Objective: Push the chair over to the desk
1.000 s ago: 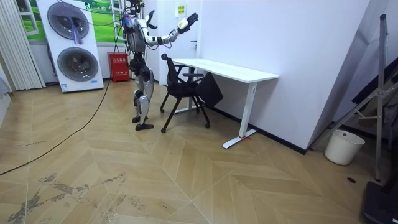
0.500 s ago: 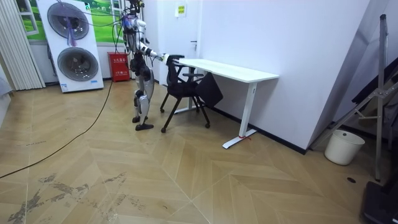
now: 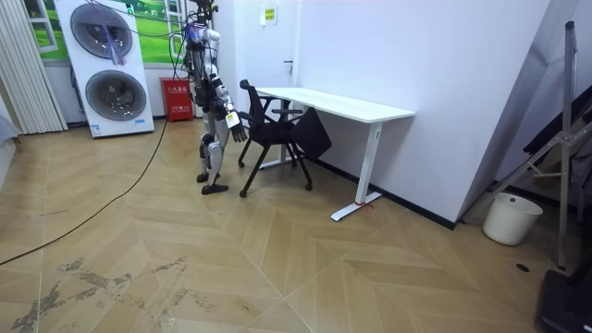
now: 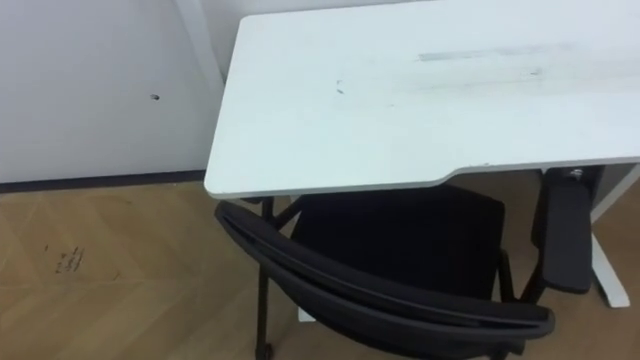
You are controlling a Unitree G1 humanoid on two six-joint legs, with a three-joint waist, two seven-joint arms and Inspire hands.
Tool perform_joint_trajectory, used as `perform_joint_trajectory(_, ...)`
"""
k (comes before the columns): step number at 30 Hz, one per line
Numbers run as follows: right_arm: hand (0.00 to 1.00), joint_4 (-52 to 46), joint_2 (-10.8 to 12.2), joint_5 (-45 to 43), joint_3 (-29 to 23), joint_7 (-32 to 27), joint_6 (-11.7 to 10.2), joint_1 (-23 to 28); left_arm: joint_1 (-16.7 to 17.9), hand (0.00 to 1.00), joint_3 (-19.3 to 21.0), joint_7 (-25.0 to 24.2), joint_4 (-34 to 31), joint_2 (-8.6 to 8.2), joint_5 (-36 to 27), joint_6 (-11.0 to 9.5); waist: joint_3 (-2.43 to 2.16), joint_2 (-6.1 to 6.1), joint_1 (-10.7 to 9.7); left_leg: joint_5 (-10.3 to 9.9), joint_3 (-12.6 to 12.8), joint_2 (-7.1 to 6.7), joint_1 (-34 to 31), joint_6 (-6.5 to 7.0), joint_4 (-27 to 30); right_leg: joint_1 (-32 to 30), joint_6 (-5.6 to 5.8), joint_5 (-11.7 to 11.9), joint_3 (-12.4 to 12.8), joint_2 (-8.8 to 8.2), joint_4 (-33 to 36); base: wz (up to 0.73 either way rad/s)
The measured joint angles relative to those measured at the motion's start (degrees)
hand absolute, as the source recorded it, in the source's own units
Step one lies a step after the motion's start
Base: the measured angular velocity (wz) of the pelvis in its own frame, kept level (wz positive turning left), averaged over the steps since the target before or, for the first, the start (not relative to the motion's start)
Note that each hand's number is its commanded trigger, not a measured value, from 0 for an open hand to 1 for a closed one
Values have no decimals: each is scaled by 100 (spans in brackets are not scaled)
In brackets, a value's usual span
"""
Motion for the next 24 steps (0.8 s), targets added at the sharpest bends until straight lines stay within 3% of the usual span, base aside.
perform_joint_trajectory(6,0,711,15,-328,643,1146,162,-143,-84,0,-238,-880,808,-195,-54,7,5,-8,26,-20,13,-1,-10,7,38,-13,11,-26,12,-5,20,0)
perform_joint_trajectory(14,0,925,29,-776,1591,1808,298,-549,-109,0,-872,-1280,1210,-278,-61,206,8,-109,46,-22,94,1,5,2,-26,-99,7,-43,126,1,19,-5)
perform_joint_trajectory(18,0,1113,137,-746,1759,2054,296,-733,-191,0,-997,-1433,1313,-439,-284,205,34,-202,44,-24,83,-11,-4,-2,-40,-101,7,-46,123,-5,-8,0)
perform_joint_trajectory(24,0,1173,249,-752,1821,2324,301,-773,-356,0,-979,-1530,1436,-447,-290,198,43,-237,75,-29,88,-26,-19,-5,-36,-122,10,-64,139,-20,-10,0)
